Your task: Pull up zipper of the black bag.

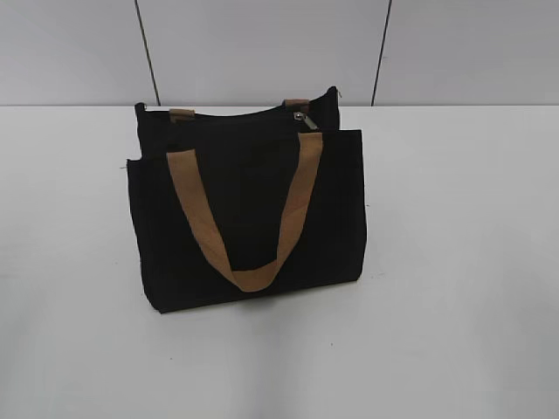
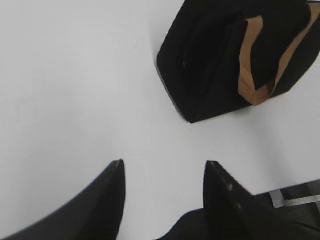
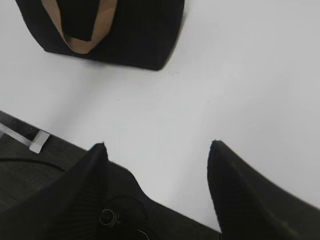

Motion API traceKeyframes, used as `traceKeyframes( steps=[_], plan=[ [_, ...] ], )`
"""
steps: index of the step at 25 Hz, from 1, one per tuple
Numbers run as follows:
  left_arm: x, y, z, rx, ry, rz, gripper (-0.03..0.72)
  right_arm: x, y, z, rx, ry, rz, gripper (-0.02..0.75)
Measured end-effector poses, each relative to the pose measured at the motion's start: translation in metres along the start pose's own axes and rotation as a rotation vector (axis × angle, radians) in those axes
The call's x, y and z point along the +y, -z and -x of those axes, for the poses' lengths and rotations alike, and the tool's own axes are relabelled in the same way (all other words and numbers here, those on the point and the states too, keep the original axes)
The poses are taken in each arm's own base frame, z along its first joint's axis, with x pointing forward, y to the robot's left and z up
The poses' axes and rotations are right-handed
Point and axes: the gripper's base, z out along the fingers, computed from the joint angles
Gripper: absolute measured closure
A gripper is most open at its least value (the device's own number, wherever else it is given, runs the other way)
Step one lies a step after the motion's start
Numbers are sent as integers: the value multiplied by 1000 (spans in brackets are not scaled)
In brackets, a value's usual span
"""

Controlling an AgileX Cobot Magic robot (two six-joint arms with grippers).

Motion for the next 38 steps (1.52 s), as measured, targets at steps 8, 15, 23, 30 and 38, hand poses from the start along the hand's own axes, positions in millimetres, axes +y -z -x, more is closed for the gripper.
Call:
traceKeyframes(
  steps=[8, 15, 23, 30, 38],
  plan=[
    [6, 7, -40, -135, -16, -34, 307, -8, 13, -52, -89, -91, -181, 253],
    [7, 11, -44, -172, -20, -37, 310, -13, 14, -59, -137, -94, -237, 253],
    [7, 11, -44, -173, -21, -36, 313, -14, 14, -59, -135, -88, -251, 253],
    [7, 11, -44, -173, -22, -35, 313, -14, 14, -60, -135, -87, -254, 253],
    [6, 12, -45, -192, 69, 114, 313, -14, 14, -59, -139, -120, -304, 253]
  ],
)
